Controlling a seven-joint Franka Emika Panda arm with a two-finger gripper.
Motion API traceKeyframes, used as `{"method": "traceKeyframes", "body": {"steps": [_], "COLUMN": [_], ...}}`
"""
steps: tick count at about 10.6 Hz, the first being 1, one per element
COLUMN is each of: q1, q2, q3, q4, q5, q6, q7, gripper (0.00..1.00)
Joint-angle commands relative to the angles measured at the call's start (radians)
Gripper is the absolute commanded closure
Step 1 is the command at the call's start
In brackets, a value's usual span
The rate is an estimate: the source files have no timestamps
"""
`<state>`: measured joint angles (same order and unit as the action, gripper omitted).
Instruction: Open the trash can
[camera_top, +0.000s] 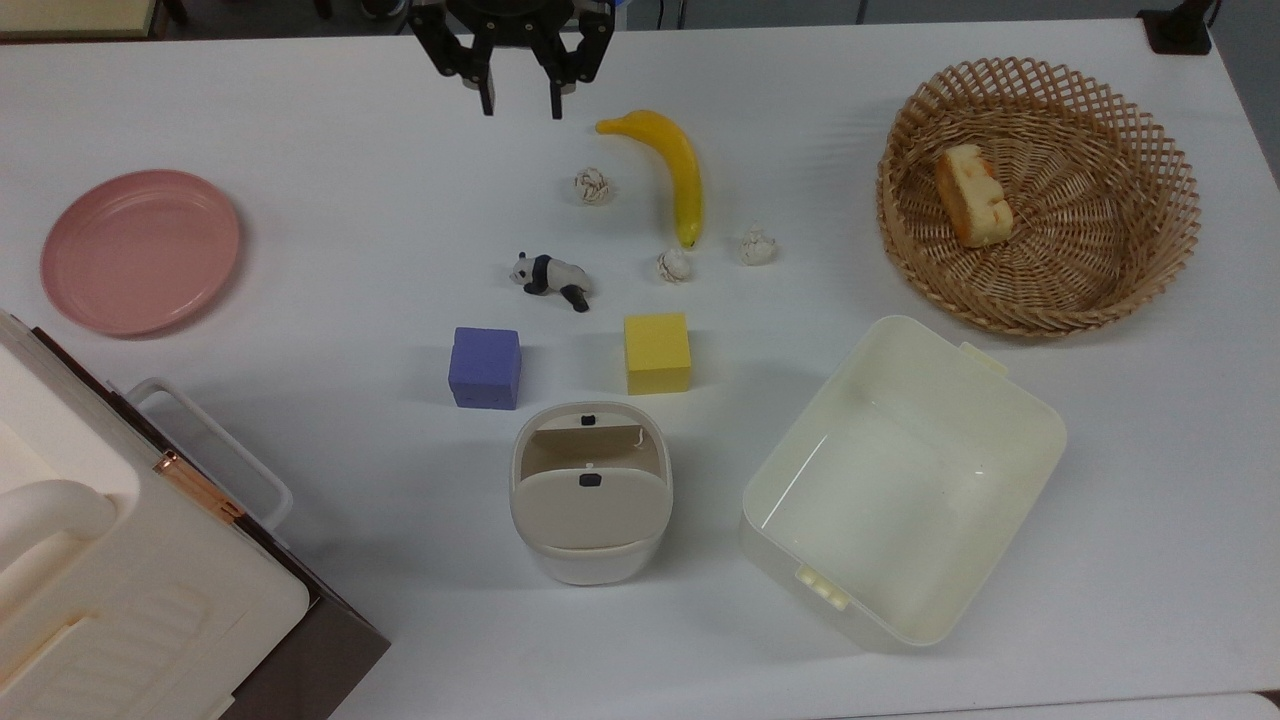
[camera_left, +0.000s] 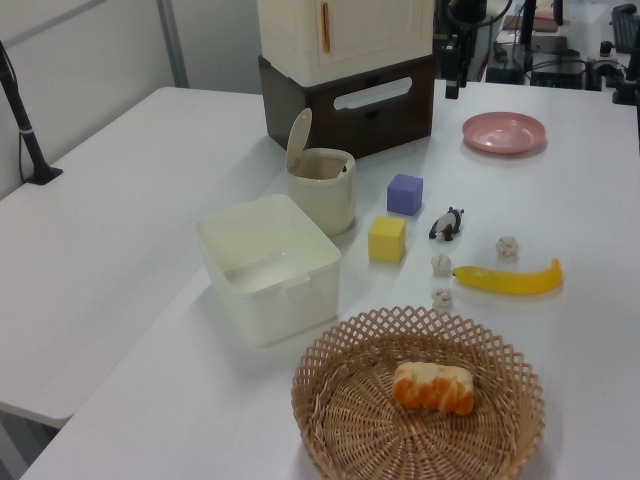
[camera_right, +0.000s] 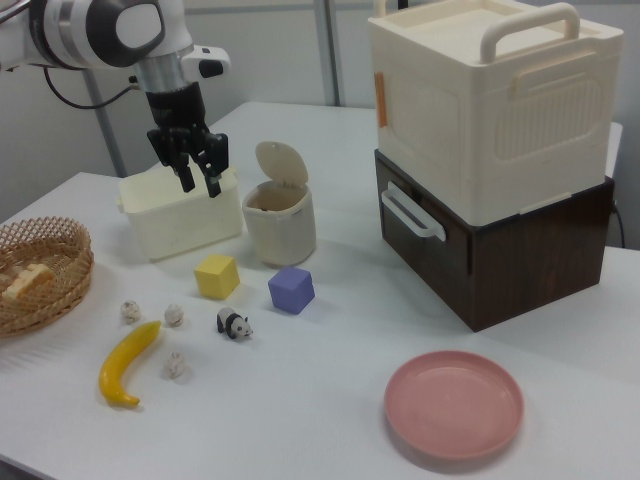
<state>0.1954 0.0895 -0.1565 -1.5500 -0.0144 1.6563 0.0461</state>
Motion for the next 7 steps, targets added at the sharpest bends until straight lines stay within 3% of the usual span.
{"method": "traceKeyframes", "body": {"steps": [1,7], "q1": [-0.001,-0.010], "q2": [-0.022,-0.040], "q3": [-0.002,-0.002], "q4": [-0.019,-0.019], "q5": [-0.030,-0.044], "q6": [-0.012,-0.035], "q7": [-0.005,0.000], "gripper": [0.00,0.00]}}
